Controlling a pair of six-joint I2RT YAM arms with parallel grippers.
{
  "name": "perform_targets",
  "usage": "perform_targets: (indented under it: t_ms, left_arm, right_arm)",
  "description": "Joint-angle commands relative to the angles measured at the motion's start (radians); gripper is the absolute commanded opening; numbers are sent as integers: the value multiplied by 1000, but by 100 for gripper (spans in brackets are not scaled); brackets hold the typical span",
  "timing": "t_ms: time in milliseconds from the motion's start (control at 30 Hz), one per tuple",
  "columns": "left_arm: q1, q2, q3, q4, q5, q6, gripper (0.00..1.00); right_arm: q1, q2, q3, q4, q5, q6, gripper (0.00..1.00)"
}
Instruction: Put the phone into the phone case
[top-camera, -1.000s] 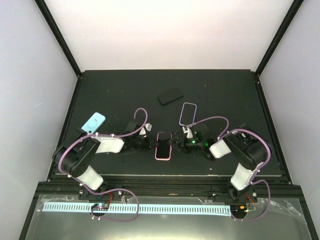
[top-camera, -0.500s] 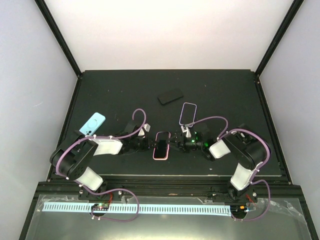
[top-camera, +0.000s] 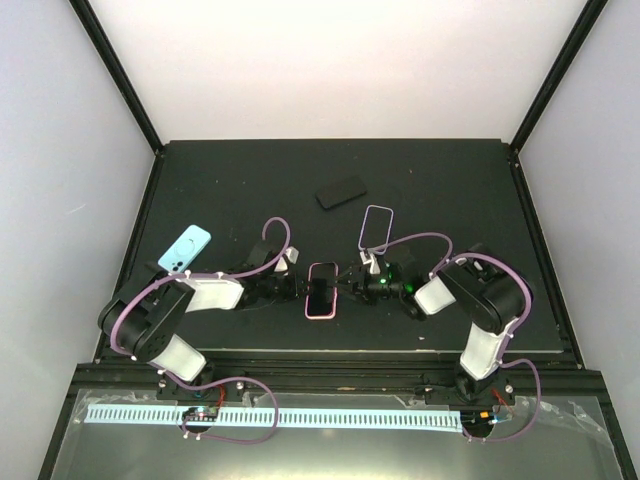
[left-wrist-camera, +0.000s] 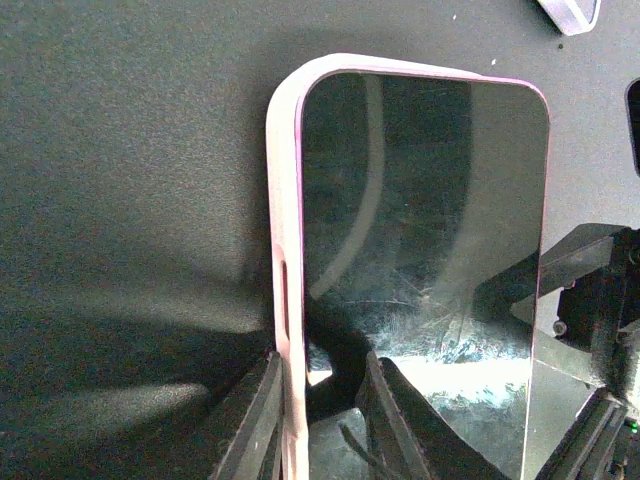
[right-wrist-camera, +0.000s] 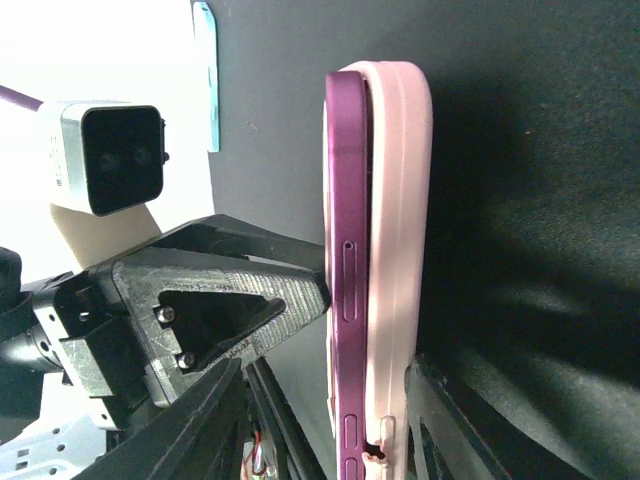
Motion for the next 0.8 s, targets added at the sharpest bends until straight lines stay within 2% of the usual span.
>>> perform_targets:
  t_ms: [0,100,300,367,767]
  left_arm:
    - [-14,41,-39,-101,-14,12,25]
    - [4,19,-61,-95,-20,4,25]
    - [22,28,-107,11,55,-22,29]
    - [23,30,-108,10,52,-19,29]
    - [24,12,-86,-58,27,4,29]
  right_arm:
    - [55,28,61,115,-47,7,45]
    - [59,31,64,120,-47,13,46]
    - [68,53,62,219,-65,72,45]
    - [68,54,65,199,-61,65,45]
    - [68,21,72,-39,13,-73,14]
